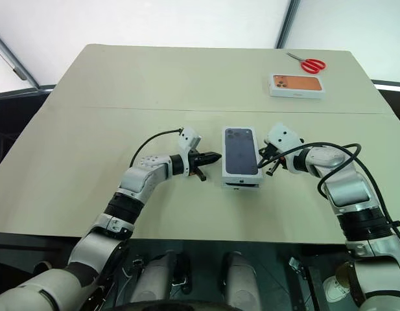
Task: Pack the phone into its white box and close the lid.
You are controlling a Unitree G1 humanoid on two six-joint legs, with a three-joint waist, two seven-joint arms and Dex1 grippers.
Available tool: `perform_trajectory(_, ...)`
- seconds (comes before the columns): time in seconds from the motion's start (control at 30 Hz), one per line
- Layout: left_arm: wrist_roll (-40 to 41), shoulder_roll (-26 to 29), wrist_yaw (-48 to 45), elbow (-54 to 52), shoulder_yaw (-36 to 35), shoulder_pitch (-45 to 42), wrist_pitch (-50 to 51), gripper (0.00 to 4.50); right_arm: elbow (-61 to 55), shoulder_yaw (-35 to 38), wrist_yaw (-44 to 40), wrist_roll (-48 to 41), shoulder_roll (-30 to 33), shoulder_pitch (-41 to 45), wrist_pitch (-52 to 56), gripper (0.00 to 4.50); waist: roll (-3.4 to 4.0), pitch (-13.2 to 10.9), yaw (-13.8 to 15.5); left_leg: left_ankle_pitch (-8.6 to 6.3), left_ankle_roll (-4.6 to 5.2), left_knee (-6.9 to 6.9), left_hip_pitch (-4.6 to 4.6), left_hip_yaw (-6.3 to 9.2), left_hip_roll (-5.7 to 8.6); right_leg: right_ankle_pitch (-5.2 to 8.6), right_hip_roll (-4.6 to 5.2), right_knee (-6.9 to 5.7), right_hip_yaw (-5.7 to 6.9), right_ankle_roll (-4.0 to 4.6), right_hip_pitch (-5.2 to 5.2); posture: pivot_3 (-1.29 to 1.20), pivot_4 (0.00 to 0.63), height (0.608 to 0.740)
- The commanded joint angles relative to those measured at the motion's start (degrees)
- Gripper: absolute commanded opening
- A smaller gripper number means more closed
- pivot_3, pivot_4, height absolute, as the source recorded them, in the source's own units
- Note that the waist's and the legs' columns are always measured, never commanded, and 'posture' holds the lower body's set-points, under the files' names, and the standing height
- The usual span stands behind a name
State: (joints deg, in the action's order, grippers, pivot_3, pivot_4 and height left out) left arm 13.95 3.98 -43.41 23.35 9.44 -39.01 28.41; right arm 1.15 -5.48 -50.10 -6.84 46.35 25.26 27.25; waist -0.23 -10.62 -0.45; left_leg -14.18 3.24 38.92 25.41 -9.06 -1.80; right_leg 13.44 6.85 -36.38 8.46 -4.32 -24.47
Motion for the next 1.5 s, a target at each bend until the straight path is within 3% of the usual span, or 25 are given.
perform_trajectory(0.03,0.34,-0.67,-0.5,-3.06,0.79,-0.74,0.32,0.0,-3.2,0.62,-1.17,0.3,1.44,-0.03,-0.18,0.04,0.0,0.0,0.03,0.0,0.0,0.01,0.0,0.0,0.0,0.0,0.0,0.0,0.0,0.0,0.0,0.0,0.15,0.738)
perform_trajectory(1.5,-1.69,-1.11,-1.56,-9.22,4.34,1.38,0.23,0.0,-11.32,2.33,-5.25,0.54,4.58,-4.2,-0.35,0.04,0.0,0.0,1.23,-0.05,0.08,0.17,0.03,0.01,0.01,0.0,0.0,-0.01,0.0,0.0,0.04,0.0,0.15,0.738)
